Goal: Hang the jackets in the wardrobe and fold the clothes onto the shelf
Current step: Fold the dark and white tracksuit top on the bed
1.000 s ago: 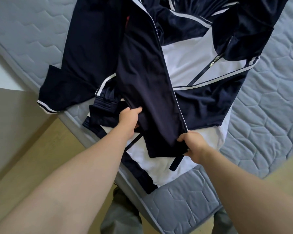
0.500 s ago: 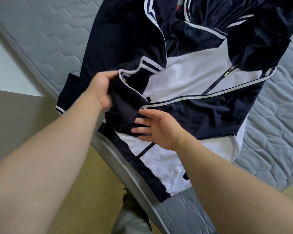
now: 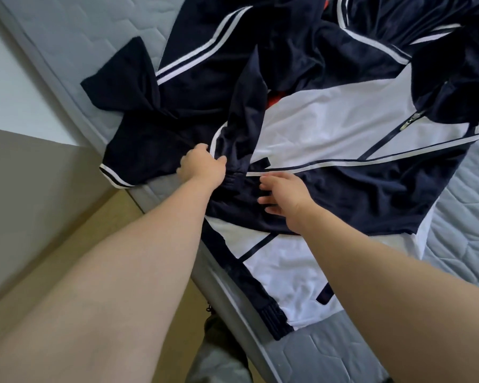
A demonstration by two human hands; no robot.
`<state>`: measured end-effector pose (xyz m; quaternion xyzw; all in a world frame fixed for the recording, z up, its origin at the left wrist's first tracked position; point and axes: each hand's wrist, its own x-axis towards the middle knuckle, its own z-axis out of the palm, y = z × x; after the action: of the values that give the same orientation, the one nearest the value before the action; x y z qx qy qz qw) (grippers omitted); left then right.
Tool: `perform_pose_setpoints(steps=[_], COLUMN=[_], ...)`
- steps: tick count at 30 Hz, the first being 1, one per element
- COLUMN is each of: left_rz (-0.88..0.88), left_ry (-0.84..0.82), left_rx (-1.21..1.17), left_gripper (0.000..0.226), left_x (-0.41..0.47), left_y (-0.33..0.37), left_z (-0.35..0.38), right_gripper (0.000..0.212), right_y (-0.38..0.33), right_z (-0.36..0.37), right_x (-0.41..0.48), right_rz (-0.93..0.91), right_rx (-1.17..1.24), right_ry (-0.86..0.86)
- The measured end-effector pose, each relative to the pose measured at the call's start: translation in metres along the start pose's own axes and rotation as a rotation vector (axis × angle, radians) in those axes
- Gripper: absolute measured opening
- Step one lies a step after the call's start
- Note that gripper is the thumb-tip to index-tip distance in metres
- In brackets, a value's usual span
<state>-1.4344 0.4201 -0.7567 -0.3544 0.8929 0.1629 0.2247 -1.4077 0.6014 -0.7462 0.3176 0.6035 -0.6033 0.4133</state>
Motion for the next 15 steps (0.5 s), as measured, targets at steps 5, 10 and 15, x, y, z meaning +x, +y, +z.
perform_pose_setpoints(steps=[5,10,15], left_rz=[0.096,-0.031,0.037], left_ry=[-0.144,-1.053,-0.954], left_rx=[-0.773,-0.647,-0.052], left_gripper=[0.012,0.027,0.013], left_x=[-0.035,-0.097,-0.110], left_y=[0.021,0.002,-0.009], left_z=[-0.010,0.025,0.063], right_gripper=[0.036,0.077,0.024], right_y=[-0.006,0.006,0.052], right_z=[-0.019,-0.050,-0.086], right_x=[0.000,-0.015,-0.017], right_rz=[0.050,0.169,-0.072], right_rx=[0.254,0.493,-0.028], right_ry=[-0.101,-0.223,0.207])
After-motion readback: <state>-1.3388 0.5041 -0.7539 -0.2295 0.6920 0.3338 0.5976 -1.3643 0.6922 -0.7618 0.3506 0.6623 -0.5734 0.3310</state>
